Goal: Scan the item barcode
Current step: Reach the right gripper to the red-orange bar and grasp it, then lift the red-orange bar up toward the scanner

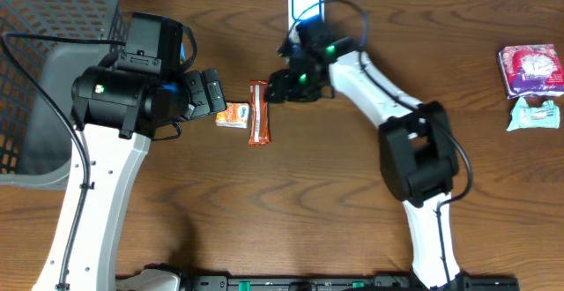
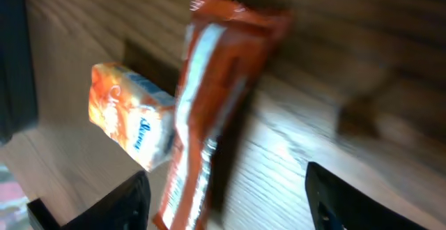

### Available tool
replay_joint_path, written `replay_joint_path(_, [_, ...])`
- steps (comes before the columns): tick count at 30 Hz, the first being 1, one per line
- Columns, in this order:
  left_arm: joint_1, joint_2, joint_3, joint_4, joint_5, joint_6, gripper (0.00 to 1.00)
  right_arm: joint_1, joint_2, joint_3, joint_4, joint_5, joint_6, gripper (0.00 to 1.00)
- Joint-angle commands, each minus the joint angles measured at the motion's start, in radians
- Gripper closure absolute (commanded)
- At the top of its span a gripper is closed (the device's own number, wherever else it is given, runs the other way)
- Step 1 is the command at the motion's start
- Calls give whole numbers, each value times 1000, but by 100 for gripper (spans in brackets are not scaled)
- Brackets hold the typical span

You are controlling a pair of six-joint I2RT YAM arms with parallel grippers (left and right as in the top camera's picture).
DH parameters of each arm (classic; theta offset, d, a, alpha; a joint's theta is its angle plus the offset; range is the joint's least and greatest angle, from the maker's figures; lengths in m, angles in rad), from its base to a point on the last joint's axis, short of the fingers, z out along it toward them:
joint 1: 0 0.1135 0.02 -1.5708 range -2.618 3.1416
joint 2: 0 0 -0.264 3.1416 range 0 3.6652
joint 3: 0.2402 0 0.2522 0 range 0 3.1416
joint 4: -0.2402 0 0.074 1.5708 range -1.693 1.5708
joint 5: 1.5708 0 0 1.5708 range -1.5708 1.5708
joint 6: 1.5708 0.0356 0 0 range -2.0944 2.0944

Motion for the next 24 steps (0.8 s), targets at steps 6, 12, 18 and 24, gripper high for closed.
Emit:
replay_joint_path(6, [3, -2, 13, 0, -8, 10, 2, 26, 50, 0, 32, -30, 95, 43])
replay_joint_path(12, [3, -2, 13, 0, -8, 10, 2, 47, 87, 0, 68, -38, 148, 43])
replay_joint_path(18, [3, -2, 13, 0, -8, 9, 2, 71, 119, 0, 102, -37, 155, 60])
replay_joint_path(24, [3, -2, 13, 0, -8, 9, 2, 62, 113, 2, 108, 21, 151, 99])
